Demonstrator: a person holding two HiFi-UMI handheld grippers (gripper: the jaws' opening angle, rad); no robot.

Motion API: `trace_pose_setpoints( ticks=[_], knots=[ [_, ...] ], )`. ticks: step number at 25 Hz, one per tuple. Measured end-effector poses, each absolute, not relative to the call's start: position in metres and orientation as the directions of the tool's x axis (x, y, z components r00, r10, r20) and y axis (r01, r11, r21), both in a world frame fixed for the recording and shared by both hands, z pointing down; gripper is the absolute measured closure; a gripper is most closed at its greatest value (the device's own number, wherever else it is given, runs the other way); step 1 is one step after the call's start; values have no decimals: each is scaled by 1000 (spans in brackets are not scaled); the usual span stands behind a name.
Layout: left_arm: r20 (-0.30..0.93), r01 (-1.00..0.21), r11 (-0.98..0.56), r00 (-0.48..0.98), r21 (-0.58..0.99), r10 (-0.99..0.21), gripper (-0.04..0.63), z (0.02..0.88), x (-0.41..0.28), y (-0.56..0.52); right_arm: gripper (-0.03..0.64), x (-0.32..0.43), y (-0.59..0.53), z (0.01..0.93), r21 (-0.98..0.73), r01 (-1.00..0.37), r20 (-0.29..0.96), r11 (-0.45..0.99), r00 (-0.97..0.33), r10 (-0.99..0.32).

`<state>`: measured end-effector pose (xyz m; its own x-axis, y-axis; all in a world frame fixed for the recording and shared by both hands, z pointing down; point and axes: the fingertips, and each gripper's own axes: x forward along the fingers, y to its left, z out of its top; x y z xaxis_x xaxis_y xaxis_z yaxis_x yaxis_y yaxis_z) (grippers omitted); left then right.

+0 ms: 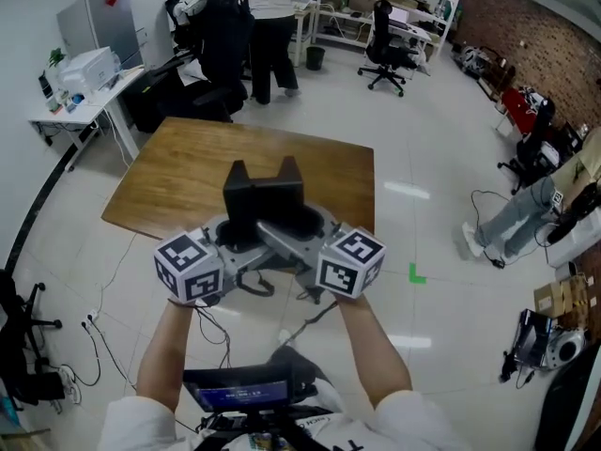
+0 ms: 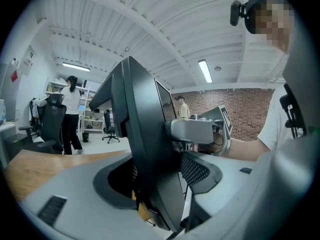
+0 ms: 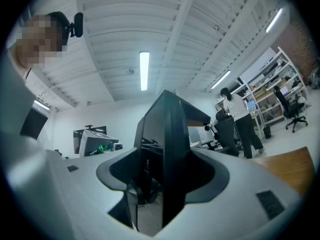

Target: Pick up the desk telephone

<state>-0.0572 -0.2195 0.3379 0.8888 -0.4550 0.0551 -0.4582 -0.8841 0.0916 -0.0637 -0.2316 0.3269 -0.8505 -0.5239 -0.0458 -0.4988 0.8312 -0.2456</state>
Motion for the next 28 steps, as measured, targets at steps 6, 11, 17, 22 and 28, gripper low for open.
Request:
trace_pose_setpoints(
  ticks=[6,11,17,22,28],
  knots=[
    [55,-452,-890,892,66,-449,331,333,-61,-191,322,-69,-203,321,-231,-502,-63,834,-847,-527],
    [51,-449,-891,894,65,-446,331,331,-64,-177,322,-72,-188,319,-219,-501,-65,837,-848,-525],
    [51,-446,-893,895,65,-443,331,330,-68,-169,322,-77,-181,318,-218,-504,-64,836,-847,-527],
    [49,-446,-892,895,69,-444,331,331,-70,-169,322,-79,-180,318,-211,-505,-53,837,-849,-525],
    [53,-448,-891,894,73,-445,332,333,-73,-171,322,-83,-182,321,-216,-504,-45,836,-850,-524]
  ],
)
